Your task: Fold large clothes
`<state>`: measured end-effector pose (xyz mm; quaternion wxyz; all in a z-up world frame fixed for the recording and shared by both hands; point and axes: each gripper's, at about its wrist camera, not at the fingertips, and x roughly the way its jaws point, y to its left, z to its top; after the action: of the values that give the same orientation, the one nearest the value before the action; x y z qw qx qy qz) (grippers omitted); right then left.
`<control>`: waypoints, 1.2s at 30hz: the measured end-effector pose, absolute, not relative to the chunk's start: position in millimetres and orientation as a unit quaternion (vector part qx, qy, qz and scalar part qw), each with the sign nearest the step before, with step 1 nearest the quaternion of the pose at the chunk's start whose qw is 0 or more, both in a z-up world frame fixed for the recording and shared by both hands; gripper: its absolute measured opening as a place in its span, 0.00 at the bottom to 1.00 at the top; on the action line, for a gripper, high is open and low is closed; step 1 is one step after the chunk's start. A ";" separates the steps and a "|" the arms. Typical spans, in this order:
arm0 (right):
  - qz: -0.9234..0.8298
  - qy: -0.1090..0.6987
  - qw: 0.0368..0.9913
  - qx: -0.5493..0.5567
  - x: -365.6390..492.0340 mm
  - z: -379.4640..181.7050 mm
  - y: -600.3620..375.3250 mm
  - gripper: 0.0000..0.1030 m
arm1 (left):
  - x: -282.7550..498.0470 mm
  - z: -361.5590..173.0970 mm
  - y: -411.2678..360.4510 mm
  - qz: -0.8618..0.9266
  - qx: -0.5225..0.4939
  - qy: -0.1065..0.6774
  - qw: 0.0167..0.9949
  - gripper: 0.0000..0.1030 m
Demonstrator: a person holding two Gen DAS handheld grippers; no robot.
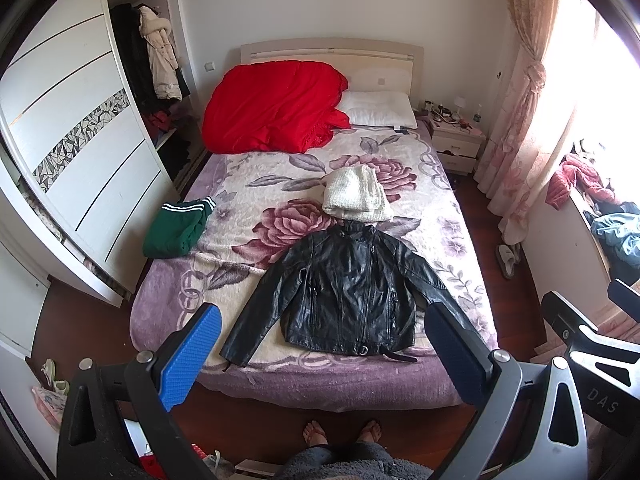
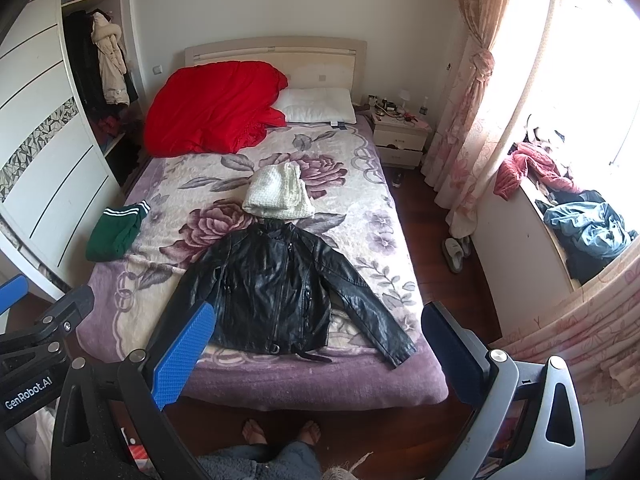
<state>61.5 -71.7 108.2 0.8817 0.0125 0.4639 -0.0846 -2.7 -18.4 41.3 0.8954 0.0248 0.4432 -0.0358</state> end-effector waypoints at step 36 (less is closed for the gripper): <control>-0.389 0.568 0.531 0.495 63.1 -638.4 -469.2 0.99 | 220.5 -435.5 -75.7 0.112 0.170 0.583 0.787 1.00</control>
<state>63.1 -469.2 -638.4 0.5307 0.4951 0.5676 -0.3886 220.5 -75.7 -435.5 0.7868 0.1696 0.5827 0.1120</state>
